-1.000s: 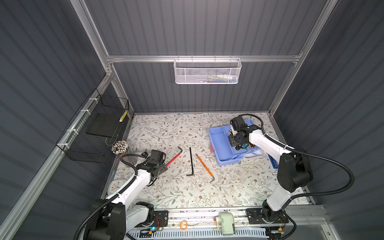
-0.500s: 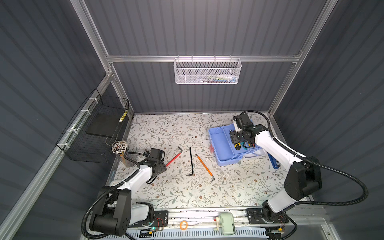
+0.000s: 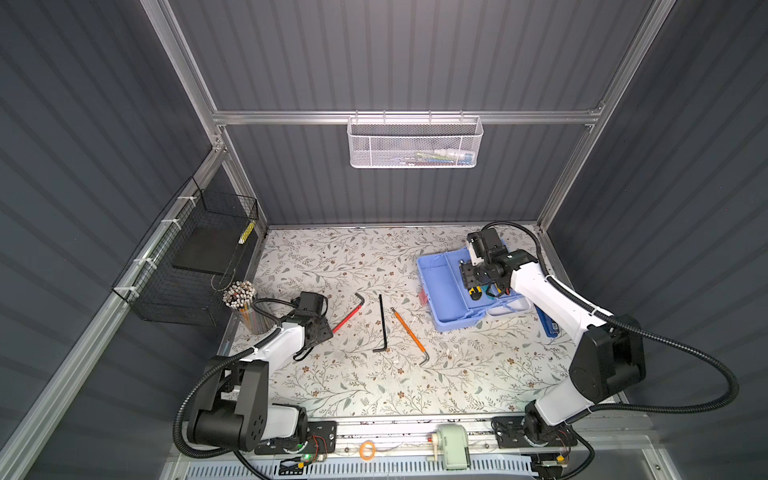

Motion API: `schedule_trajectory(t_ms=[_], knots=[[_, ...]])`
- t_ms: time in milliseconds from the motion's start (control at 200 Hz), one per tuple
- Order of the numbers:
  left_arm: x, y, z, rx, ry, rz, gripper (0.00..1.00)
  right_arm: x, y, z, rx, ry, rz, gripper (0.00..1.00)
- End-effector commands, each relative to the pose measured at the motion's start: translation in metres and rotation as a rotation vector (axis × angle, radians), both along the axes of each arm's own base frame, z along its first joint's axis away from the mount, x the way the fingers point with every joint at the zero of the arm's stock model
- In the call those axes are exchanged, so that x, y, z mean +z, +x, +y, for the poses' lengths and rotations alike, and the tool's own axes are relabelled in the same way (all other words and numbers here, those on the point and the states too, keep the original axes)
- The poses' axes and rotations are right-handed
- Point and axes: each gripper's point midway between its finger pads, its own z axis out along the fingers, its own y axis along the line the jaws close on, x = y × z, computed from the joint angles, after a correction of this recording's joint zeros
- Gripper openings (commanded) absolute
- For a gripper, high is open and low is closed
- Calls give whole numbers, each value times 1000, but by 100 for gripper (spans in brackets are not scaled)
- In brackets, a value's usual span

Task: Pack the tool kit
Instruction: 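Open the right gripper over the tray while the left lowers to the white-handled tool, then grasp the white-handled tool with the left gripper and lift it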

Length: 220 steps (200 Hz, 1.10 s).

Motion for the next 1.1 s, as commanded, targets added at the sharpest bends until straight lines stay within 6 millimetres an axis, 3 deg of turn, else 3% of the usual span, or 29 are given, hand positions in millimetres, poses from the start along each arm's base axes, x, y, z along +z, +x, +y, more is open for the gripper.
schedule_trajectory(t_ms=[0,620,890,1095], knots=[[1,3,-9,-51,-38,16,69,3,-6,-4,-16,8,2,69],[-1,2,-33,-78,-182,4,44,2,-9,-5,-23,17,-2,69],[-7,-1,-27,-65,-149,28,48,2,-10,-5,-23,17,-2,69],[-12,6,-27,-73,-135,49,46,3,-12,-8,-28,7,-5,69]])
